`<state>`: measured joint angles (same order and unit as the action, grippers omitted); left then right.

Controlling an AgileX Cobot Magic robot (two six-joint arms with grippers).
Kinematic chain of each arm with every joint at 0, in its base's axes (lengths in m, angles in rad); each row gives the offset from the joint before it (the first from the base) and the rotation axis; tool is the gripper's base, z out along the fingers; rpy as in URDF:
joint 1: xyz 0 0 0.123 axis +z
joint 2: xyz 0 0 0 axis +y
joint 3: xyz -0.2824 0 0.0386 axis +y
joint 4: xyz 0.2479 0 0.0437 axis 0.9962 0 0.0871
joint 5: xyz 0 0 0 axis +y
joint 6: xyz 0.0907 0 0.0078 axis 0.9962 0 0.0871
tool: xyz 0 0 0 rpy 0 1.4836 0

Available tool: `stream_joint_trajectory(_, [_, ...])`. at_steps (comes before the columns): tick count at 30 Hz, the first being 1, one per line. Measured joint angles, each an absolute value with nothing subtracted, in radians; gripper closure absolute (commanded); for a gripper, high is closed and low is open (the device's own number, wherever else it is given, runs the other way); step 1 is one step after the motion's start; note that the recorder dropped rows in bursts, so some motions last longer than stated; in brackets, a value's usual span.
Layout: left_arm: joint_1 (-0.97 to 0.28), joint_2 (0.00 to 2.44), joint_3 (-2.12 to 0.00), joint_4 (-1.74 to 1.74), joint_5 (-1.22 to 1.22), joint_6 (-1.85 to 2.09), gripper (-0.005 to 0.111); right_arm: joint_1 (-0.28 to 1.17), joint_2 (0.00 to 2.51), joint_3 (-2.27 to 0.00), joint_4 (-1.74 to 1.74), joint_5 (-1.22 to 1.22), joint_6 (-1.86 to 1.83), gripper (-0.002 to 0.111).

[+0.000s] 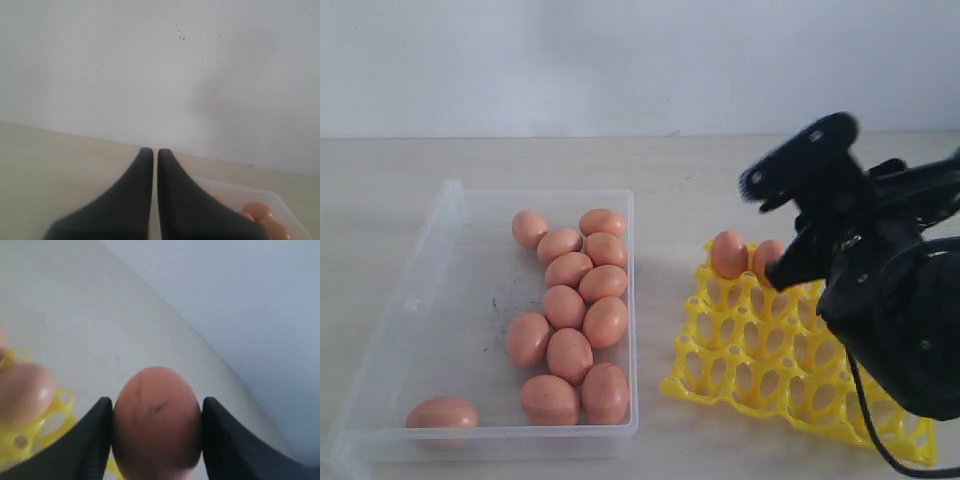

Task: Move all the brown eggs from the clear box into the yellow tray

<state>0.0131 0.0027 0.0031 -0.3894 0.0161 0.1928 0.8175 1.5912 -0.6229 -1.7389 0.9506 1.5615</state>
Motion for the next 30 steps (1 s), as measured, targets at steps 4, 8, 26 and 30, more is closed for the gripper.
stream_joint_trajectory(4, [0.013, 0.003, 0.003, -0.389, 0.016, 0.193, 0.103, 0.856, 1.591, -0.623, -1.739, 0.837, 1.001, 0.109])
stream_joint_trajectory(8, [0.013, 0.003, 0.003, -0.389, 0.016, 0.193, 0.103, 0.883, 1.591, -0.623, -1.741, 0.985, 0.495, 0.109])
stream_joint_trajectory(26, [0.013, 0.003, 0.003, -0.389, 0.016, 0.193, 0.103, 0.881, 1.296, -0.621, -1.739, 0.773, 1.179, 0.109])
stream_joint_trajectory(30, [0.013, 0.003, 0.003, -0.389, 0.016, 0.193, 0.103, 0.827, 1.194, -0.623, -1.739, 0.617, 1.321, 0.109])
